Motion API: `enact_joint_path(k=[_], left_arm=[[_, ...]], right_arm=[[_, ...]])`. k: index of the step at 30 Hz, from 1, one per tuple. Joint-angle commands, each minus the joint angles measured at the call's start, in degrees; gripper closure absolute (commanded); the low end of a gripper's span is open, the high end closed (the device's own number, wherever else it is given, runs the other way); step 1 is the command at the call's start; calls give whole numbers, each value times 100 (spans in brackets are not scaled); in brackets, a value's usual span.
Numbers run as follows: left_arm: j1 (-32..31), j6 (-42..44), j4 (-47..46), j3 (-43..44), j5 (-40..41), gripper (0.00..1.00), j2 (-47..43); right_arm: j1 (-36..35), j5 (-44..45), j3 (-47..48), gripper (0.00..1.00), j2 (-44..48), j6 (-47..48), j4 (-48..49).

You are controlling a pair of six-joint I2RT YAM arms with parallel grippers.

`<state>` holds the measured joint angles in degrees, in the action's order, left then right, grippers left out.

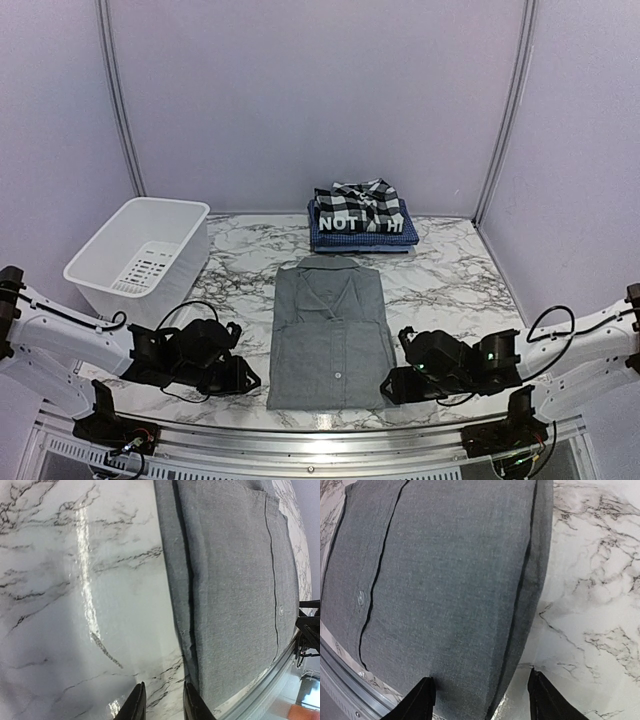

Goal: Fold and stack the long sleeve shirts
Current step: Pick up the 2/3-rectangle-folded shirt from the center of the board.

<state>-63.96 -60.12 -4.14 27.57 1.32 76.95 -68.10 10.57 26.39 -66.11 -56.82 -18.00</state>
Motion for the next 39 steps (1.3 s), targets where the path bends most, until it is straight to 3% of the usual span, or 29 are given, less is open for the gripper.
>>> enact_joint_path(k=[1,14,21,39], left_arm=[[-204,-358,-400,-243,59,72,-131],[-709,-692,-684,-244,8,69,24],[-862,-790,-684,-246,70,69,162],[-911,-831,-755,-98,-115,70,556]], right_arm=[[-182,77,-55,43,173,-504,157],[-804,332,-180,47,691,-1064,-462],[-1046,285,-323,58,427,-1306,-218],[-1057,358,-466,63,-4,-1458,187]])
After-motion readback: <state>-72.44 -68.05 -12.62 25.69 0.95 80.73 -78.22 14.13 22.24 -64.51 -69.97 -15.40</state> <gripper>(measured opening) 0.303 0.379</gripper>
